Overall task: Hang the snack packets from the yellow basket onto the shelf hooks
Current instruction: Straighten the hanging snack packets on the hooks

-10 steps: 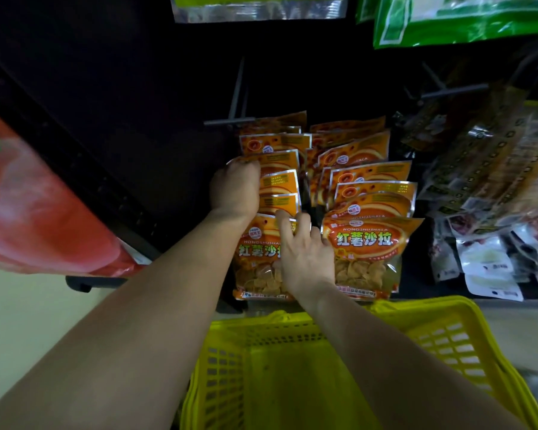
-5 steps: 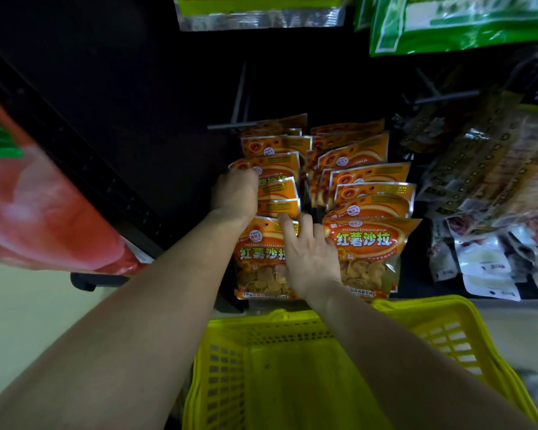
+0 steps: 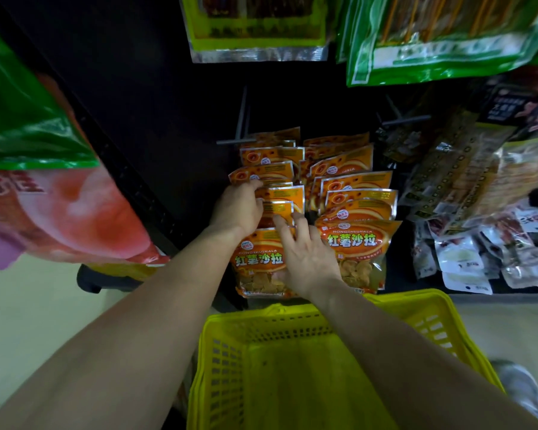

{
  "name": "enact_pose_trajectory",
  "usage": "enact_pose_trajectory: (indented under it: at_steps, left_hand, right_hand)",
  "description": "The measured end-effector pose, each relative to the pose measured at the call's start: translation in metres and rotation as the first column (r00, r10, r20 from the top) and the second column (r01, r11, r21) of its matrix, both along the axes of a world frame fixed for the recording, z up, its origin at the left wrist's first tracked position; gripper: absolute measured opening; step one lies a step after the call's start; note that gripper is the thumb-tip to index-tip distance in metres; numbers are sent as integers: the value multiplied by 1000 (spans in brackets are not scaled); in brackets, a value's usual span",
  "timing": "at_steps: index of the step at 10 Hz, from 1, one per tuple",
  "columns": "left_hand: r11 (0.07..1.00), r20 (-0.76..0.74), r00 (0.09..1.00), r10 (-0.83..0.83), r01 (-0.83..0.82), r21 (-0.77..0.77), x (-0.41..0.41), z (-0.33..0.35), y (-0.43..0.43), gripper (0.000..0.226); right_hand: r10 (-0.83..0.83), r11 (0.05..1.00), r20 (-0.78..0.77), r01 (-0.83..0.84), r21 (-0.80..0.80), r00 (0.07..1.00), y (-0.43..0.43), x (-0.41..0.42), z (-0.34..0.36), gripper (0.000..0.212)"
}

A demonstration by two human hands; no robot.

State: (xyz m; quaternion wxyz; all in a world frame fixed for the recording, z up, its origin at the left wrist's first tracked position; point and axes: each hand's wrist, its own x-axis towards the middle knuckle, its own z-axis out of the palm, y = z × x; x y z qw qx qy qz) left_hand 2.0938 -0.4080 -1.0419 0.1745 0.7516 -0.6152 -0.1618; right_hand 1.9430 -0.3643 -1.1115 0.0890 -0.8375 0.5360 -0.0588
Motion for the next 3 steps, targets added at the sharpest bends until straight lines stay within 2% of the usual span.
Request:
enact_pose_trajectory:
  at_steps: [2, 3]
  left_hand:
    - [998, 2, 999, -50, 50, 49, -3, 19, 27, 43]
    - [989, 50, 998, -48, 41, 139, -7, 31, 42, 59]
  right_hand:
    - [-26, 1000, 9, 26, 7, 1000, 10, -29, 33, 107]
    - [-92, 996, 6, 92, -2, 996, 14, -50, 59, 94]
